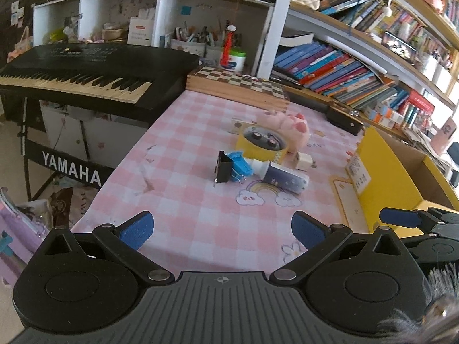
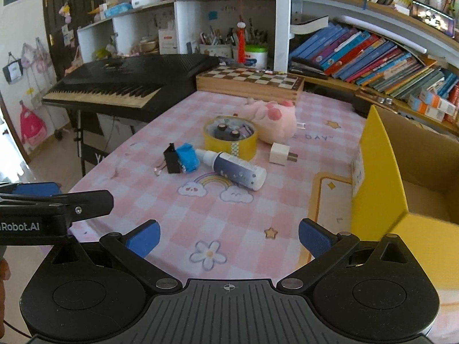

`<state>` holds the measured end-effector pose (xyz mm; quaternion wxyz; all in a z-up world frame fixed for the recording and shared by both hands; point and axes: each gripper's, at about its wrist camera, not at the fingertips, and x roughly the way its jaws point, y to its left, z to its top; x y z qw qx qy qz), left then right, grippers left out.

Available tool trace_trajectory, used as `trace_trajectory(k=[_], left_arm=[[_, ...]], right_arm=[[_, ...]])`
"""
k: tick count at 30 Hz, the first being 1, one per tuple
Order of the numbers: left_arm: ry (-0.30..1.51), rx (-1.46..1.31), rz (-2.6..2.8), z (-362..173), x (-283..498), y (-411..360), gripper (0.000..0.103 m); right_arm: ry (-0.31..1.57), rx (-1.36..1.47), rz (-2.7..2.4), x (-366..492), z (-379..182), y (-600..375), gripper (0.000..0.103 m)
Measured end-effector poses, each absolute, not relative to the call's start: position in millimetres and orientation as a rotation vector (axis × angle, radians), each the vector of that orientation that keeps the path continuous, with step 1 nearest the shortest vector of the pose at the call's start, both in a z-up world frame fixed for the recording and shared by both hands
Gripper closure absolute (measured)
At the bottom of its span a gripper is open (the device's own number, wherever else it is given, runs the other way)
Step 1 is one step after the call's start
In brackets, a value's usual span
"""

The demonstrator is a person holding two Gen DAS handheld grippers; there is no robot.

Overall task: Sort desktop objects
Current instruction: 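Reach the left tool to the black binder clip while the right tool reaches the spray bottle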

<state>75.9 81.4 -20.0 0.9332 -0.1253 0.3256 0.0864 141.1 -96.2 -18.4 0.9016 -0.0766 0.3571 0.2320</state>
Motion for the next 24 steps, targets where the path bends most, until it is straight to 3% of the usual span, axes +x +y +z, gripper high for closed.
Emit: trace_trajectory(k=[13,16,19,24], left_arm=[[0.699,-0.249,0.232,-18,122,85,0.0],[0.71,-0.252,0.245,-19,129,87,0.0],[0.72,-0.263,0.25,-21,137,91,0.0],[0.735,-0.273,0.242,-26,153,97,0.0]], right_arm=[[0.789,-0.168,0.528,202,-29,-88,0.001],[0.795,-0.184,0.551,213,-31,-82,0.005],[0.811,-0.193,0.579,224,-35,-75,0.02],[0.845,-0.198,0.609,246,-43,-68,0.023]])
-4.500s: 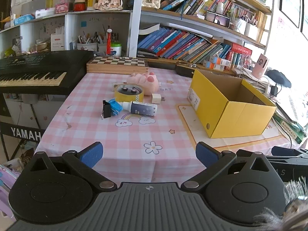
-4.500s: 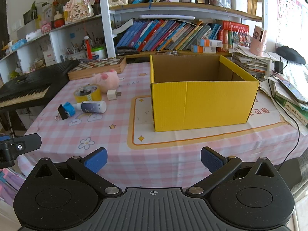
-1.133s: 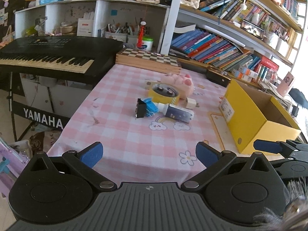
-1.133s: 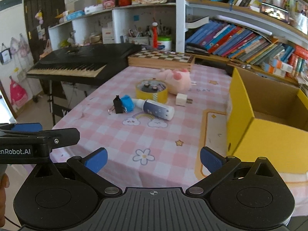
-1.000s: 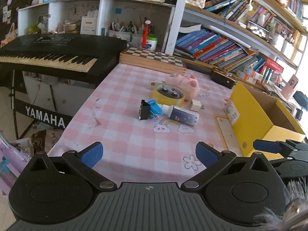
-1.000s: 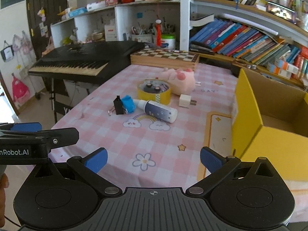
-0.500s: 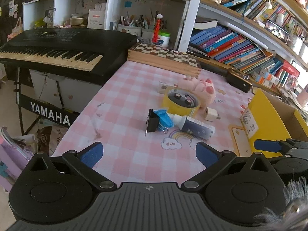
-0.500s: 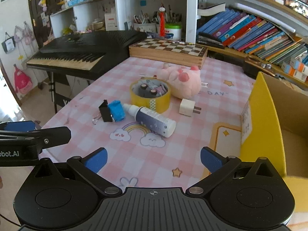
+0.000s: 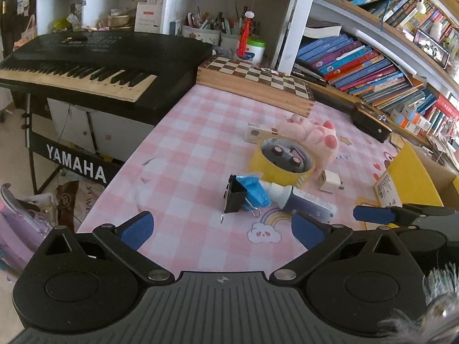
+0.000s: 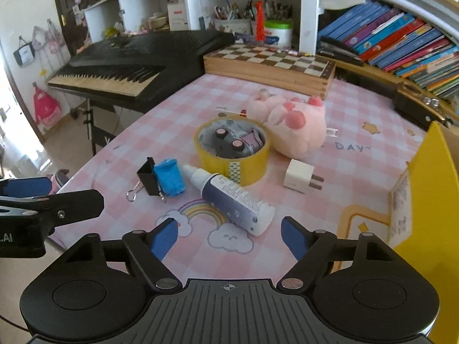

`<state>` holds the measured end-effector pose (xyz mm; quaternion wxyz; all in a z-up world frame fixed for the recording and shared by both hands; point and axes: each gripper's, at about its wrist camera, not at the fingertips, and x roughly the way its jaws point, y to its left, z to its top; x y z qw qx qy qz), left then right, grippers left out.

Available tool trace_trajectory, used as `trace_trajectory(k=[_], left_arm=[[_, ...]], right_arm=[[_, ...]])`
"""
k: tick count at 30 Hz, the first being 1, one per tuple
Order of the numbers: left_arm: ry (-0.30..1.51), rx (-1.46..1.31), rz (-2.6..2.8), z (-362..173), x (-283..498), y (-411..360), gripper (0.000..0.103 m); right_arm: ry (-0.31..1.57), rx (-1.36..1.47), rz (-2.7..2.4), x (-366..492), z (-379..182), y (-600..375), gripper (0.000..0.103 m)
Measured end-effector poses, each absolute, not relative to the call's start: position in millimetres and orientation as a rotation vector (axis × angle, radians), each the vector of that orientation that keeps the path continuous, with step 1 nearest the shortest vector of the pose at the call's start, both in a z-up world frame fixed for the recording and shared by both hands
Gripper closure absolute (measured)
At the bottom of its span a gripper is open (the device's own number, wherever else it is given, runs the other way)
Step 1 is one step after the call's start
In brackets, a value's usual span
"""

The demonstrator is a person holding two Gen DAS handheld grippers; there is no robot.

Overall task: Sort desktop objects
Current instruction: 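Reach the left tool to the black binder clip while the right tool reaches the spray bottle, then close the left gripper on the binder clip while the right gripper grasps the spray bottle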

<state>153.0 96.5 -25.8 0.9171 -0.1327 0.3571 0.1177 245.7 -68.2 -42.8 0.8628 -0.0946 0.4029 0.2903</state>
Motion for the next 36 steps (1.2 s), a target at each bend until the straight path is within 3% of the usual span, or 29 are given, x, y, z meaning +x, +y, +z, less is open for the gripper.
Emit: trace_trajectory(k=[3,8,21,28,33,36], left_arm=[[0.748,-0.273,0.244,-31,165,100,0.002],[0.768,-0.245,0.237,-38,189,100,0.004],[0.867,-0.132,0.165,-64,229,93,0.044],[0.917,-0.089,0.162,-73,225,98,0.049],[0.905,-0.064,0.145,-76,230,97,0.061],[0.897,-0.031,0.121,-78,231,93,0.061]], right_arm=[[0.841,-0.232,0.643,255,-46,-63,0.024],[0.842,-0.308,0.672,267,-54,-53,0.036],[0.872,-0.393,0.689,283,-65,-49,0.042],[0.892,-0.407,0.731,291,-68,-42,0.042],[0.918,-0.434,0.765,294,-74,-37,0.041],[0.914,-0.444,0.799,295,-75,-36,0.045]])
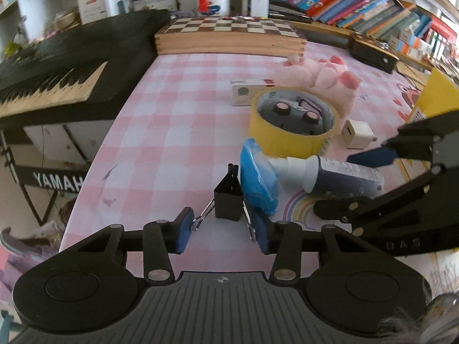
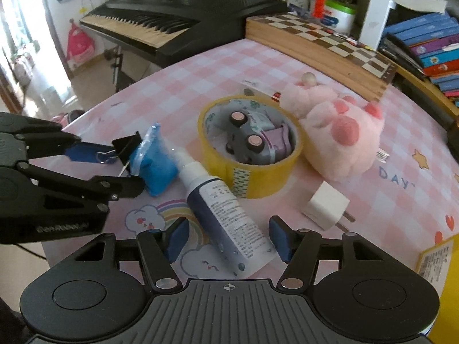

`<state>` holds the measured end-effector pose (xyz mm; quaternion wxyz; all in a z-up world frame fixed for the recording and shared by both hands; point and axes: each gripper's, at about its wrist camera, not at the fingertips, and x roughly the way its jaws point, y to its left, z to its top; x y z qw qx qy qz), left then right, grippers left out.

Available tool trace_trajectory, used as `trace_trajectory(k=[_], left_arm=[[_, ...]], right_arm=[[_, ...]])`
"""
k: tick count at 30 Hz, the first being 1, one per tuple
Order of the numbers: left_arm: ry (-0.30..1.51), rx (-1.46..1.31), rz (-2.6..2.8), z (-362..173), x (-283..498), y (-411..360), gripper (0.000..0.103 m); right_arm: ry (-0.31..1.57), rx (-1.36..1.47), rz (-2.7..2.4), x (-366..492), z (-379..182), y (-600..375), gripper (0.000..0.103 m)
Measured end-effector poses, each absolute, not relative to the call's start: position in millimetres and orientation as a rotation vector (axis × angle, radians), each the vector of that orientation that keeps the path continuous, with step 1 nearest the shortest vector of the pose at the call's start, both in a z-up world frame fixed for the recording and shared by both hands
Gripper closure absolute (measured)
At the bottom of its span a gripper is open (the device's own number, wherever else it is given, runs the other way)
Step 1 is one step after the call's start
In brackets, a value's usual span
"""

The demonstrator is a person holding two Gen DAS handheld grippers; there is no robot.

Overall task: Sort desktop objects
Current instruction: 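Close the left gripper on the binder clip while the right gripper grasps the spray bottle, then carry the binder clip and spray bottle together toward the yellow box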

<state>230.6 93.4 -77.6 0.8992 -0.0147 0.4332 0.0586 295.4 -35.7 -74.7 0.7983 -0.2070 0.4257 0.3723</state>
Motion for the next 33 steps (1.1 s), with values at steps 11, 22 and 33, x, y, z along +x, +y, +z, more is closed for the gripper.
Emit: trace_trajectory(k=[11,22,33], left_arm=[[0.812,-0.185,0.119,-54,203,107,0.062],[0.74,-0.222,0.095,-39,189,108,0.063],[0.692,-0.227,0.042,-23,175,101,0.063]], right_arm=[[0.942,-0.32,0.822,281,-62,-40,0.07],[0.896,-0.217,0.738,260,-36,-60,0.071],[0.898,-0.17,0.678,243,-28,-73,0.071]])
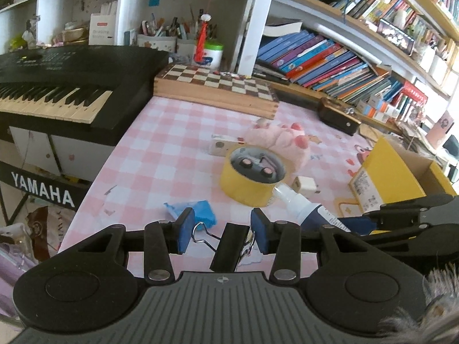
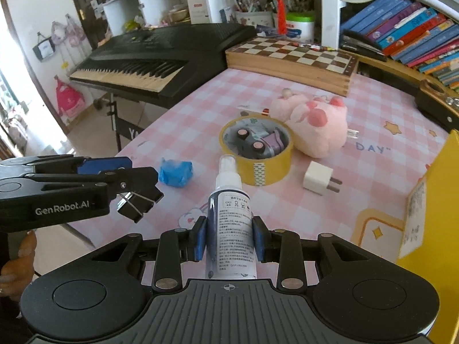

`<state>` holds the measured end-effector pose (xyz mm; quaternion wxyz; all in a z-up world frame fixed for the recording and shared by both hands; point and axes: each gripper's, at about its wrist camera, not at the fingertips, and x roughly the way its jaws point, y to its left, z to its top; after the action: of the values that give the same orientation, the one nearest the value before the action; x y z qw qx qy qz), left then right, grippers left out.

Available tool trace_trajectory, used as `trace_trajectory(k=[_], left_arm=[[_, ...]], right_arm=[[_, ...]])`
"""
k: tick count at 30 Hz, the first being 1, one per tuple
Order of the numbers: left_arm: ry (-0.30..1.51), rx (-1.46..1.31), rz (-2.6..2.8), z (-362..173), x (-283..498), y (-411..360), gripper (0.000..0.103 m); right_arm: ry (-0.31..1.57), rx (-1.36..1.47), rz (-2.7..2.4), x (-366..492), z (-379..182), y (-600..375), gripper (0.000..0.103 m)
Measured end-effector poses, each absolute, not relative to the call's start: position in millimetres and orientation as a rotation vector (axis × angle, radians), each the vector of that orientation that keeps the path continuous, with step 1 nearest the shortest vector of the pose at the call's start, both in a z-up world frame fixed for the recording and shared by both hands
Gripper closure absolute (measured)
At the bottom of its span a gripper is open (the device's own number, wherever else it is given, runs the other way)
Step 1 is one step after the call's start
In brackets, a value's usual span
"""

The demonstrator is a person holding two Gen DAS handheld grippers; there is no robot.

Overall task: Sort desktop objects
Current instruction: 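Carry the binder clip and spray bottle together toward the yellow box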

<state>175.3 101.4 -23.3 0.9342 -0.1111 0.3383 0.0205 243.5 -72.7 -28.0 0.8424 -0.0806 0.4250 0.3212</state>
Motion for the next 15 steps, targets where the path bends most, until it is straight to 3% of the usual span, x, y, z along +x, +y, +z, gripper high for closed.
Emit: trace_trajectory(k=[15], left_arm=[[0.638,-0.224,-0.057,-4,135,89,0.063]], right_arm=[[0.868,-0.097,0.594,192,-12,-96,0.071]])
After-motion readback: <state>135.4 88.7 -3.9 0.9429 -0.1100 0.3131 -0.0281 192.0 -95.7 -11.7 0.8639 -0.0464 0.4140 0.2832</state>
